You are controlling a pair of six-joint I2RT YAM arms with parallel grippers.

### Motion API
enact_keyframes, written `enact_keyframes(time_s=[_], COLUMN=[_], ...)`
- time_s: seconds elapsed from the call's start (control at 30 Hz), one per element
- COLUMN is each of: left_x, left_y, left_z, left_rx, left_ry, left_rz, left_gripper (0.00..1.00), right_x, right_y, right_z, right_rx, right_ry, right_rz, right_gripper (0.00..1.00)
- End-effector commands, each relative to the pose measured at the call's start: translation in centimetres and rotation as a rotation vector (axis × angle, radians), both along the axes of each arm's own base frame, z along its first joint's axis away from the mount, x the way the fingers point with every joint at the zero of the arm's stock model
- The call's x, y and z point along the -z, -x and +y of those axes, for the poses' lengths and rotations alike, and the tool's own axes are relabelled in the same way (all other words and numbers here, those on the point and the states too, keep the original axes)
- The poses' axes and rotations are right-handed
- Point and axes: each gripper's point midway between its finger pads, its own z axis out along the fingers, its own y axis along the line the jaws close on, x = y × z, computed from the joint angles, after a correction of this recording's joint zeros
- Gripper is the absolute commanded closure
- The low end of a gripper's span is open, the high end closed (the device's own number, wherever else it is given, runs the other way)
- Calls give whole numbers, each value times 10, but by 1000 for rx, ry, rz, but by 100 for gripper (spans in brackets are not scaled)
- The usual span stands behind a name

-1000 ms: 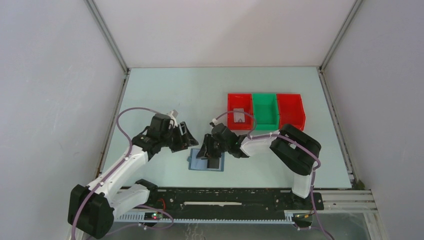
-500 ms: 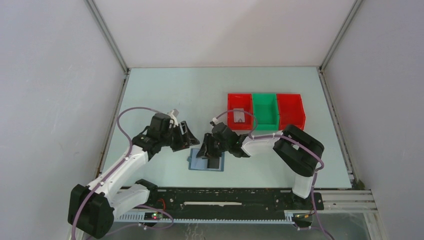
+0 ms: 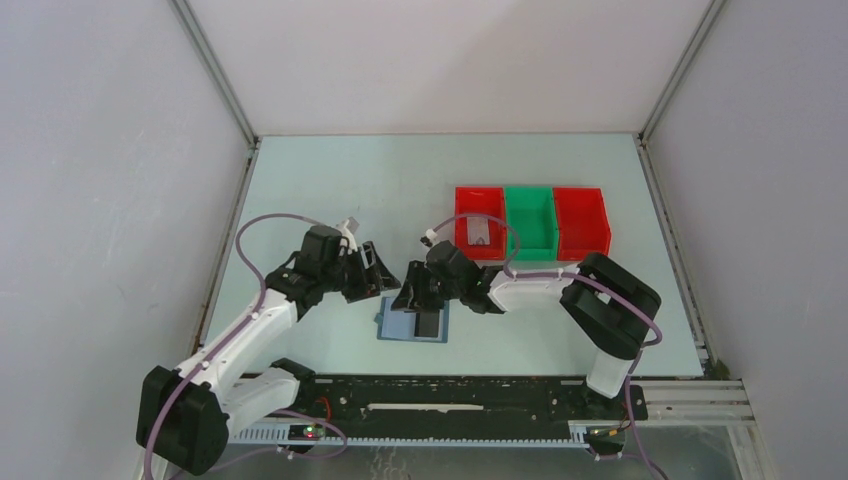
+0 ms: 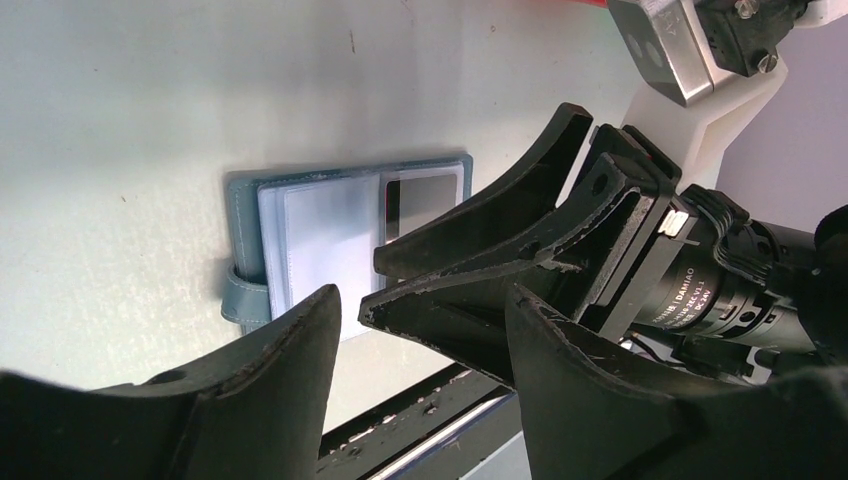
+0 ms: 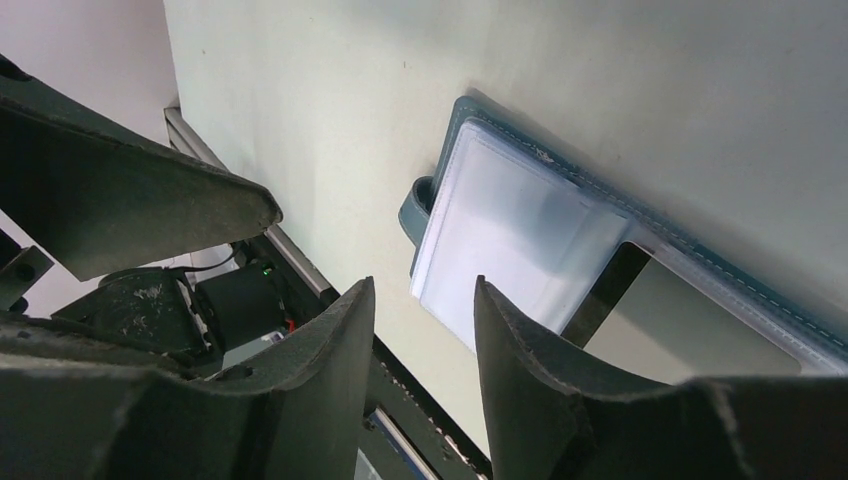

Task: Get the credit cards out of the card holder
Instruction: Remove the credit card from the card holder.

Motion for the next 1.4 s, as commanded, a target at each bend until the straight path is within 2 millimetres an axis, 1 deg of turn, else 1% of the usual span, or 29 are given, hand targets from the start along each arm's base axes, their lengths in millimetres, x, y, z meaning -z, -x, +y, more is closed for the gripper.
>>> enact_keyframes(time_s=[0.0,0.1,0.17,0.2,0.23,0.3,0.4,0.47,0.5,0.67,0.83,1.0,1.1,1.2,1.37], left_x=[-1,0,4,4,5,8,10,10,14,36,56,64,75,83,90], left_y=[0,3,9,10,14,19,23,23,24,29,26,20,19,18,20], left_z=[-4,-7,-13,-19,-26,-39,-55,-65,-68,-74,-69,-62,-56,-53,-50], left_rx=[11,22,43,62,85,111,152,168,169,180,160,116,96,80,73], left_ry=[33,46,72,102,127,164,170,189,201,227,177,129,104,88,76], left_rz=[-9,-5,14,5,9,20,29,30,42,102,130,123,147,167,186], left_gripper=[34,34,34,34,34,34,34,34,34,35,37,38,38,39,40], right_x=[-26,-30,-28,-25,-23,-12,-2,2,4,5,7,-4,-8,-3,15], right_y=[-7,-16,-19,-19,-17,-11,-2,1,2,4,3,3,2,3,6], right_z=[5,-14,-30,-38,-45,-58,-69,-75,-77,-79,-80,-80,-78,-74,-72], right_rx=[4,65,98,108,118,129,143,160,167,170,174,181,178,170,166], right_ry=[-52,-41,-32,-26,-22,-6,3,-29,-41,-50,-45,-50,-65,-70,-43], right_rz=[-57,-80,-78,-71,-63,-37,-1,32,43,52,56,11,-2,16,53], right_gripper=[50,51,51,51,52,52,53,53,53,52,53,53,53,53,53])
